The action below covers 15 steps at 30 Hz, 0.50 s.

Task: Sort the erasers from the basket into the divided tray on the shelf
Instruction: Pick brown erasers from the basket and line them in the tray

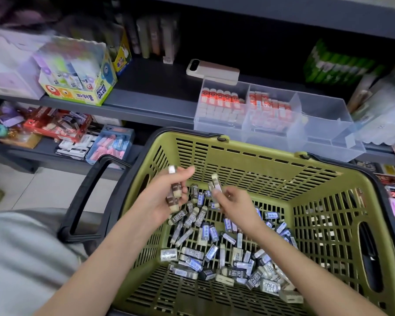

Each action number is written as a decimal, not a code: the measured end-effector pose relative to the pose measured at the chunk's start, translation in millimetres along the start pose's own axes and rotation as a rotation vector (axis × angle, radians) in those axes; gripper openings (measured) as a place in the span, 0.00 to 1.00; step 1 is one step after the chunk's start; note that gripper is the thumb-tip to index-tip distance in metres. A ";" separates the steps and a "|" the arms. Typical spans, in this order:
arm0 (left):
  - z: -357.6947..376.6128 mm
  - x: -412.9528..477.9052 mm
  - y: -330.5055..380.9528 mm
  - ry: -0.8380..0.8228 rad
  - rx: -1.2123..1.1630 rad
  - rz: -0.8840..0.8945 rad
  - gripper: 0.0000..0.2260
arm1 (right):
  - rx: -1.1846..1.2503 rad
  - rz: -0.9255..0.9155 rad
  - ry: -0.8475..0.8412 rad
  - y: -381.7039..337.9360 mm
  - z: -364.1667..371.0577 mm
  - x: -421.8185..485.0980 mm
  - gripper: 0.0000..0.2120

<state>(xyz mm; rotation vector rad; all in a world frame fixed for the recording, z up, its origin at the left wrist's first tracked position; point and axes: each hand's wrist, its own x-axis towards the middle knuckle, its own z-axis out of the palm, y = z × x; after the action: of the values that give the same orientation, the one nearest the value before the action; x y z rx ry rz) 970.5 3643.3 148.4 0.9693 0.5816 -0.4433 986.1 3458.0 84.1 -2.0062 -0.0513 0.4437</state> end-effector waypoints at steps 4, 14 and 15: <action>9.9 -1.3 -8.0 -0.009 0.088 0.059 0.29 | 0.183 -0.117 -0.088 -56.7 17.2 -24.9 0.06; 2.6 -2.5 6.3 0.055 -0.343 -0.026 0.11 | 0.025 0.161 -0.030 -3.7 24.6 4.5 0.07; 2.5 -4.2 9.4 0.009 -0.419 -0.022 0.12 | -0.251 0.180 -0.002 10.0 32.6 10.1 0.11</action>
<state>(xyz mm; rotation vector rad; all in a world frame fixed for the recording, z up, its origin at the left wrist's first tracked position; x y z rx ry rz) 973.5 3646.2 158.2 0.5650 0.6617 -0.3189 983.1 3483.6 59.5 -2.2675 0.0764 0.5767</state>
